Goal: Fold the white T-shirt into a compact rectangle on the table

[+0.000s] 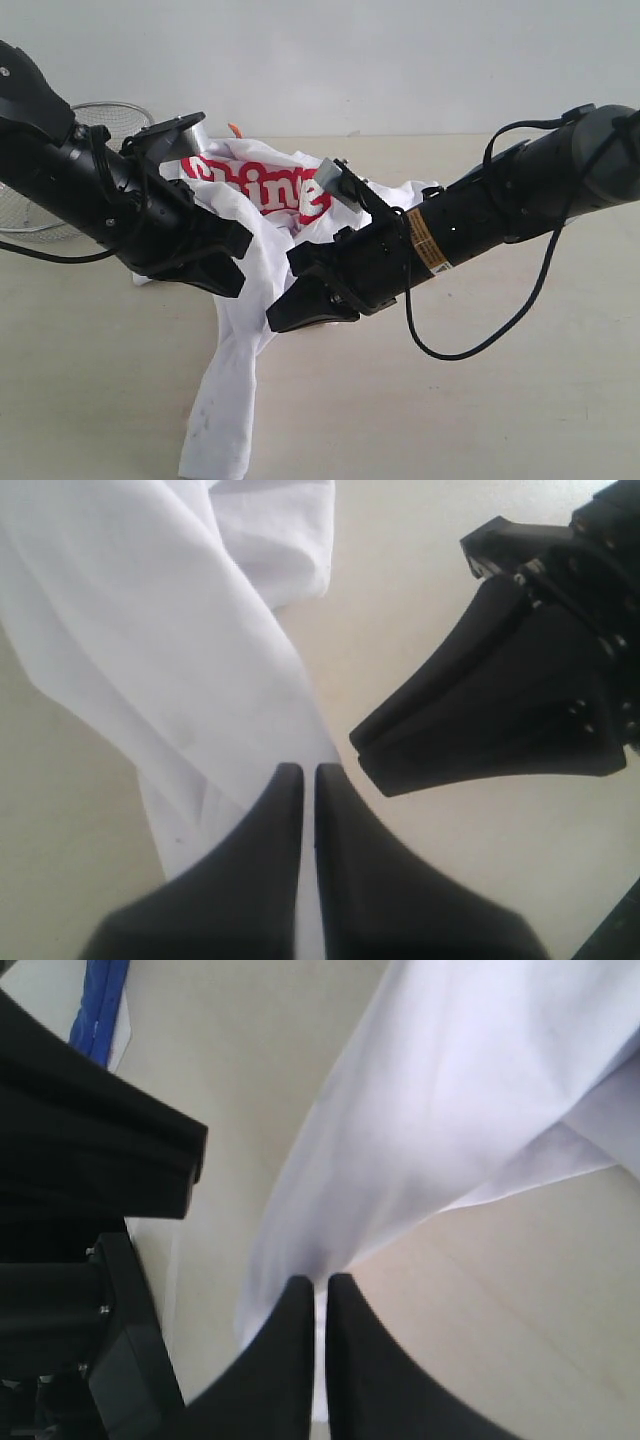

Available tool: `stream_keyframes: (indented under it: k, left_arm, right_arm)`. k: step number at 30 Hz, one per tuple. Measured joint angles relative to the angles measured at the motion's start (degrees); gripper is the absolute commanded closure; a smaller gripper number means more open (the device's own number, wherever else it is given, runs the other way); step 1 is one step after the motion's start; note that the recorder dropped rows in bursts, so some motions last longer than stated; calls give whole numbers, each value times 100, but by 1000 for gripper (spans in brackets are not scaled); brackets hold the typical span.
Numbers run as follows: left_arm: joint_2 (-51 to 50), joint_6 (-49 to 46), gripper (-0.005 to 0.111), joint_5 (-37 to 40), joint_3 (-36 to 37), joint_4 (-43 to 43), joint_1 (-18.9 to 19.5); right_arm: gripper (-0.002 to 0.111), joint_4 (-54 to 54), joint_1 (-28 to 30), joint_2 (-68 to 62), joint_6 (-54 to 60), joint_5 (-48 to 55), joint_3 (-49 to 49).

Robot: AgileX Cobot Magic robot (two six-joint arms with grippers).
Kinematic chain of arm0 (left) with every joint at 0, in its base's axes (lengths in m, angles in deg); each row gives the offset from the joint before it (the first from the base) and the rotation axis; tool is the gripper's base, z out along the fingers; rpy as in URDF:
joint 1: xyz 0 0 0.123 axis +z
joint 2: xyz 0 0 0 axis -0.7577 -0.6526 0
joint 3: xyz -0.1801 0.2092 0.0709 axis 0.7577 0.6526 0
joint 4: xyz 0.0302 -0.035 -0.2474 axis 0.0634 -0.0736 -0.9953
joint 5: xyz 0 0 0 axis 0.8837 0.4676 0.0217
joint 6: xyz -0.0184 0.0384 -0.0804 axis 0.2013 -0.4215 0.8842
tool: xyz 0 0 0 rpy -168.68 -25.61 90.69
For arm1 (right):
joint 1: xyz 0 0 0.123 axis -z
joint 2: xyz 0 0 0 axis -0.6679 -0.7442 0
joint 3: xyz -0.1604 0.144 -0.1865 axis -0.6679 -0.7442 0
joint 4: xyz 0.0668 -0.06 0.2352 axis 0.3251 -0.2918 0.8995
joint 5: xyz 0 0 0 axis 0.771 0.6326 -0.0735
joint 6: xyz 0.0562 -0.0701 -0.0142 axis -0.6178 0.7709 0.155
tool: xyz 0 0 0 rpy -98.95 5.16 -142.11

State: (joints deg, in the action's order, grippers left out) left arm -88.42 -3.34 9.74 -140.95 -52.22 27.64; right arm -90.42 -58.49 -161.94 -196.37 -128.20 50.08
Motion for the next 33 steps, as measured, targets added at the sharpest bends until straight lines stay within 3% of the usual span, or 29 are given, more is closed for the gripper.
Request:
stream_keyframes:
  k: [20,30,33]
  left_arm:
    - [0,0,102,29,0,0,0]
    - [0,-61,102,128,0,-47,0]
    - [0,-339,102,116,0,-484,0]
  right_arm:
    - [108,0,0,0,-217,249,0]
    - [108,64,0,0,-373,2012,0]
    - [108,312,0,-39,41,2447,128]
